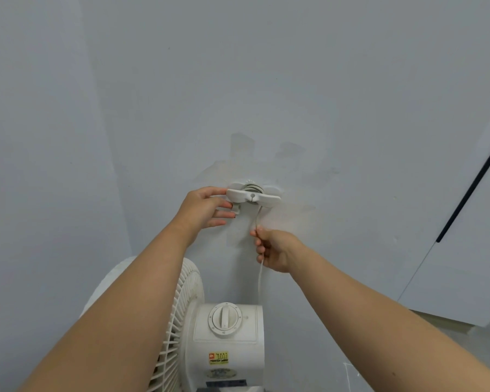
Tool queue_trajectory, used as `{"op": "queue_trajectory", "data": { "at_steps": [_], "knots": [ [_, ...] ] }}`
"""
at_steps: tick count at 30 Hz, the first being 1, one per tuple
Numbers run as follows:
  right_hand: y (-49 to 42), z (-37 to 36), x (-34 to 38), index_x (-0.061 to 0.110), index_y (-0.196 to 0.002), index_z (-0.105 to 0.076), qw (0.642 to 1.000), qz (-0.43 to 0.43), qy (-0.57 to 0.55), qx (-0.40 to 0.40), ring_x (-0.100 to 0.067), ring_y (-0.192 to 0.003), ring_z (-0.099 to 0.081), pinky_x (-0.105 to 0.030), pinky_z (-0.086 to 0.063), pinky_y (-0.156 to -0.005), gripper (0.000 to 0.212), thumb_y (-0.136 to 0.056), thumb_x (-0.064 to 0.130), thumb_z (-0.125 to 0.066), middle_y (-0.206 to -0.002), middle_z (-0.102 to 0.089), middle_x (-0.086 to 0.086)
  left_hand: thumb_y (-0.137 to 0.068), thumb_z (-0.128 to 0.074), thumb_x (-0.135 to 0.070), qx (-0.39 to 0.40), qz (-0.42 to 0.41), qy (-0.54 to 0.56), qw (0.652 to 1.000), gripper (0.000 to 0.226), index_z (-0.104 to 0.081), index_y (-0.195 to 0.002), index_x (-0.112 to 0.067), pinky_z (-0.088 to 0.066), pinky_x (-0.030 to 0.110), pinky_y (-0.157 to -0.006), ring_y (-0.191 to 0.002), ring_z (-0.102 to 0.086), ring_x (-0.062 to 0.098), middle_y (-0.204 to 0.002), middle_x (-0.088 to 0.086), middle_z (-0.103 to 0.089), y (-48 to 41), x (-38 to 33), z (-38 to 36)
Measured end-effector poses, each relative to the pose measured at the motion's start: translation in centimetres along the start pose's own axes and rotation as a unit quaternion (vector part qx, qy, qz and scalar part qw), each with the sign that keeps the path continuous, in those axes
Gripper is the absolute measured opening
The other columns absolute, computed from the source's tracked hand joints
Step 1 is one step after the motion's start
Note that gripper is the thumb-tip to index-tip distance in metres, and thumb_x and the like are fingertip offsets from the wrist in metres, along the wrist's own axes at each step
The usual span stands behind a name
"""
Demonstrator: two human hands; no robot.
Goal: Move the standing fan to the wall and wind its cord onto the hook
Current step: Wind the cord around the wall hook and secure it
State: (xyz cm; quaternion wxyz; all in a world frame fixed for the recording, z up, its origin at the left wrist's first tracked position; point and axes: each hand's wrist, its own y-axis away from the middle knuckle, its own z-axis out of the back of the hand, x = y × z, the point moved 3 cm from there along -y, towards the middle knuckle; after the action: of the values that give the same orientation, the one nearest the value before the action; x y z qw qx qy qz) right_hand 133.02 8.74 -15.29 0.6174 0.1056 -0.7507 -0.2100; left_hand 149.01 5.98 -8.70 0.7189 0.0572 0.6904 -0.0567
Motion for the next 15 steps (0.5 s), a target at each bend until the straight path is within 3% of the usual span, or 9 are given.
{"op": "queue_trajectory", "data": {
  "at_steps": [2,5,8,12,15],
  "knots": [
    [-0.5,0.3,-1.0,0.013,-0.07,-0.055,1.0,-0.021,0.001,0.015,-0.008,-0.04,-0.033,-0.021,-0.03,-0.047,0.034,-0.097,0.032,-0.048,-0.053,-0.041,0.003,-0.089,-0.045,0.001,-0.016,0.008,-0.002,1.0,0.021,-0.057,-0.101,-0.011,-0.056,0.022,-0.055,-0.067,-0.068,0.019,-0.082,0.009,-0.064,-0.2,0.2,-0.1],
    [-1.2,0.3,-1.9,0.009,-0.08,-0.058,0.997,-0.024,-0.054,0.058,-0.006,-0.035,-0.042,-0.02,-0.041,-0.044,0.028,-0.1,0.014,-0.04,-0.056,-0.047,0.0,-0.09,-0.042,0.001,-0.024,0.043,-0.035,0.998,0.018,-0.055,-0.081,-0.008,-0.053,0.02,-0.048,-0.063,-0.065,0.02,-0.076,0.01,-0.06,-0.4,0.7,-0.3],
    [-1.2,0.1,-2.8,0.007,-0.085,-0.058,0.995,-0.032,-0.063,0.074,-0.007,-0.038,-0.049,-0.02,-0.047,-0.046,0.029,-0.101,0.008,-0.034,-0.058,-0.053,-0.002,-0.091,-0.046,-0.004,0.025,0.092,-0.129,0.987,0.018,-0.062,-0.083,-0.006,-0.053,0.024,-0.061,-0.069,-0.064,0.018,-0.08,0.01,-0.063,-0.3,1.6,-0.8],
    [-1.4,-0.4,-4.1,0.012,-0.07,-0.055,0.992,-0.076,0.072,0.07,-0.006,-0.034,-0.038,-0.017,-0.031,-0.041,0.038,-0.095,0.04,-0.048,-0.045,-0.046,0.005,-0.093,-0.045,-0.009,0.1,0.106,-0.21,0.967,0.024,-0.063,-0.11,-0.01,-0.048,0.028,-0.082,-0.101,-0.06,0.016,-0.102,0.004,-0.067,-0.3,2.2,-1.4],
    [-1.7,-0.8,-4.4,0.01,-0.073,-0.054,0.99,-0.082,0.062,0.098,-0.007,-0.036,-0.034,-0.018,-0.027,-0.044,0.035,-0.099,0.032,-0.044,-0.045,-0.045,0.004,-0.093,-0.045,-0.004,0.135,0.082,-0.239,0.958,0.032,-0.06,-0.119,-0.014,-0.042,0.031,-0.094,-0.112,-0.055,0.014,-0.114,0.0,-0.065,-0.5,2.2,-1.9]
  ]
}}
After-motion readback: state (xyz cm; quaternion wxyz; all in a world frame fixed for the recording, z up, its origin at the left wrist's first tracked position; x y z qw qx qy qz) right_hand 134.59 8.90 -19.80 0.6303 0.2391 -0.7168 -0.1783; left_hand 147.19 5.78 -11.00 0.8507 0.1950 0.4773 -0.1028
